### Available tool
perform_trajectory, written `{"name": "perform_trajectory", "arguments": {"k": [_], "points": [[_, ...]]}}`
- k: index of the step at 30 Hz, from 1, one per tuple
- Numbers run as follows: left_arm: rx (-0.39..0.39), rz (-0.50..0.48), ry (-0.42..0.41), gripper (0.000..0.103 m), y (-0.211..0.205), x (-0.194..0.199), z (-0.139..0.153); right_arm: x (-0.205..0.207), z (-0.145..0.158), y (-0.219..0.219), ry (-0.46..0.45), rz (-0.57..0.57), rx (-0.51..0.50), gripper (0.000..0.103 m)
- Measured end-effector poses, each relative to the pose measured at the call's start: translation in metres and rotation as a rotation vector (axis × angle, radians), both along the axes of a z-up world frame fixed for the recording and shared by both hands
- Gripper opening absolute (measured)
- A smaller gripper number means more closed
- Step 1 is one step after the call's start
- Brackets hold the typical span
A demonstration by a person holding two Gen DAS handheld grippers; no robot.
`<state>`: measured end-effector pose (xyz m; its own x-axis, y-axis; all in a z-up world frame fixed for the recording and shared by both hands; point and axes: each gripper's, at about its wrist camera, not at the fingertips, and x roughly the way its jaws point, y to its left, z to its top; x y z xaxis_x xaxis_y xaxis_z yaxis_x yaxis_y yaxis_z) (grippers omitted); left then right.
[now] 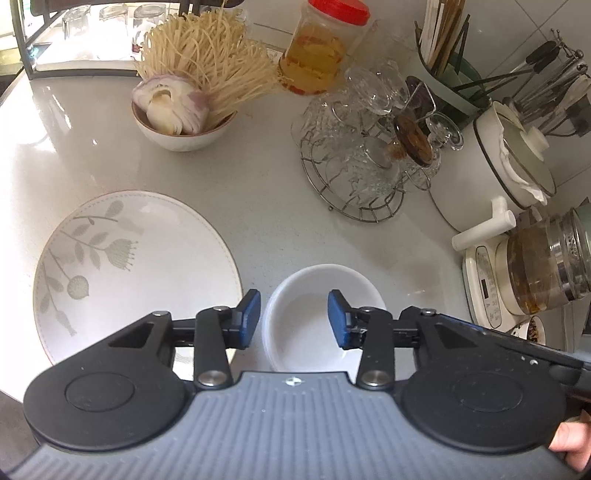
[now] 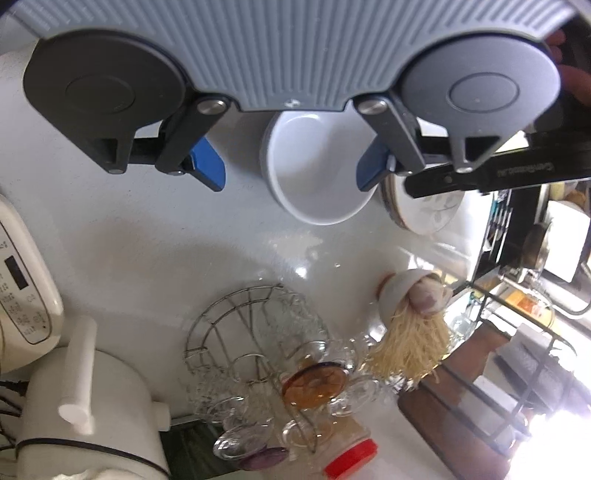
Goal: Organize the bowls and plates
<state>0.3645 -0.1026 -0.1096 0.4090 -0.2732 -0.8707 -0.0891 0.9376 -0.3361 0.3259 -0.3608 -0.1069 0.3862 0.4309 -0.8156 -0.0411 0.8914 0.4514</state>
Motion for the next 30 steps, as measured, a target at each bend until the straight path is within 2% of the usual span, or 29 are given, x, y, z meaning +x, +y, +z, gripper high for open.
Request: {"name": "perform_trajectory", "arguments": {"k": [5,9,13,17,20,22,24,30], "points": [[0.018,-0.006,-0.006,0.051,0.005,0.002,-0.002,0.0,-0.023,0.003,-0.019,-0.036,-0.032,0.079],[0.038,-0.023,-0.01,0.051,0.007,0.005,-0.004,0.002,-0.047,0.009,0.033,-0.063,-0.021,0.076],[0.029,-0.027,-0.002,0.051,0.009,0.006,-0.01,0.001,-0.066,0.013,0.087,-0.089,0.016,0.065],[0.017,-0.022,0.009,0.051,0.008,0.005,-0.016,-0.004,-0.072,0.013,0.103,-0.128,0.057,0.041],[0.015,-0.033,0.018,0.051,0.005,0.004,-0.019,-0.004,-0.073,0.012,0.118,-0.106,0.073,0.028],[0.016,-0.034,0.023,0.051,0.003,0.004,-0.021,-0.002,-0.072,0.014,0.109,-0.08,0.059,0.027],[0.018,-0.035,0.03,0.051,0.0,0.004,-0.023,0.001,-0.072,0.016,0.113,-0.045,0.038,0.02],[0.016,-0.049,0.035,0.051,-0.013,0.004,-0.024,0.005,-0.071,0.012,0.124,-0.008,0.029,0.019]]}}
